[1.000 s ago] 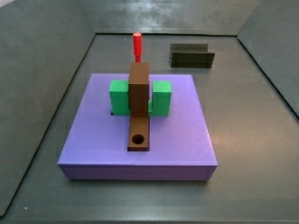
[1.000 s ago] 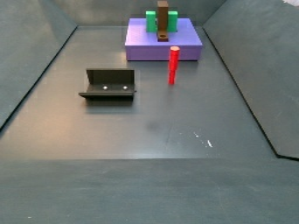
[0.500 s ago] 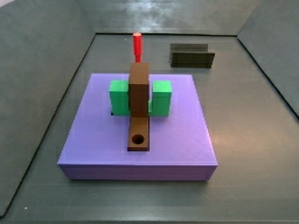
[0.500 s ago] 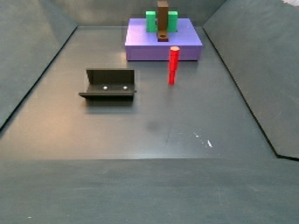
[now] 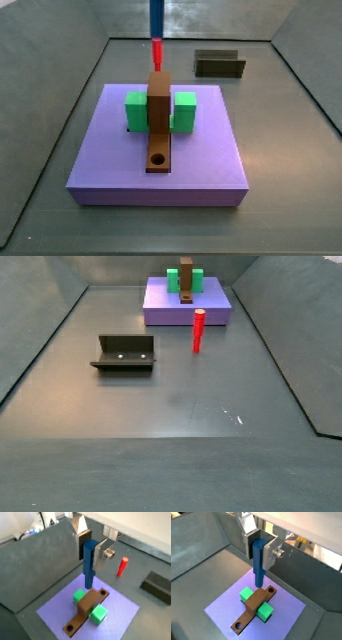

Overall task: Pick up the blue object. Move up. Move to above the board. Insert the blue object.
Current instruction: Insert the blue object.

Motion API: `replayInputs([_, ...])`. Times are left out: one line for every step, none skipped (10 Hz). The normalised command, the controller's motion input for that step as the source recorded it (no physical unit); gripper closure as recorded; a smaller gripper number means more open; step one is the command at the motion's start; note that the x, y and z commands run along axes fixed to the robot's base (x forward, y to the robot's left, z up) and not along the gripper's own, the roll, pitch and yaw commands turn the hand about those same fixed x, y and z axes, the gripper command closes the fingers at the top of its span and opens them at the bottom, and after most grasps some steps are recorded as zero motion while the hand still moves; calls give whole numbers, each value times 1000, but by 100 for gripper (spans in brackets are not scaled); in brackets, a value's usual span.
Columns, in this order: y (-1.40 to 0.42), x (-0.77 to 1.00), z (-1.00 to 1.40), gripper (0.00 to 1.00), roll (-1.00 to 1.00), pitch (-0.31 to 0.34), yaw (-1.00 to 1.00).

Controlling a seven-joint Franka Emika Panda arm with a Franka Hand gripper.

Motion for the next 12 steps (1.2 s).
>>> replayInputs([-729, 443, -729, 100, 211, 107, -57])
replayInputs([-749, 423, -714, 100, 207, 124, -54])
replayInputs([-551, 411, -660, 100, 41, 166, -271])
replayInputs([-26, 223, -600, 100, -41, 189, -400])
replayInputs([0, 71, -480, 100, -34, 126, -326])
replayInputs([-43, 0, -314, 100, -49, 44, -94])
replayInputs([-71, -60, -280, 100, -67, 23, -71])
replayInputs([-174, -309, -311, 100, -203, 36, -180])
replayInputs([-266, -346, -394, 100, -343, 23, -214])
replayInputs([-134, -217, -323, 100, -384, 0, -131])
replayInputs([0, -137, -289, 100, -276, -34, 0])
replayInputs([-100, -69, -203, 100, -53, -34, 0])
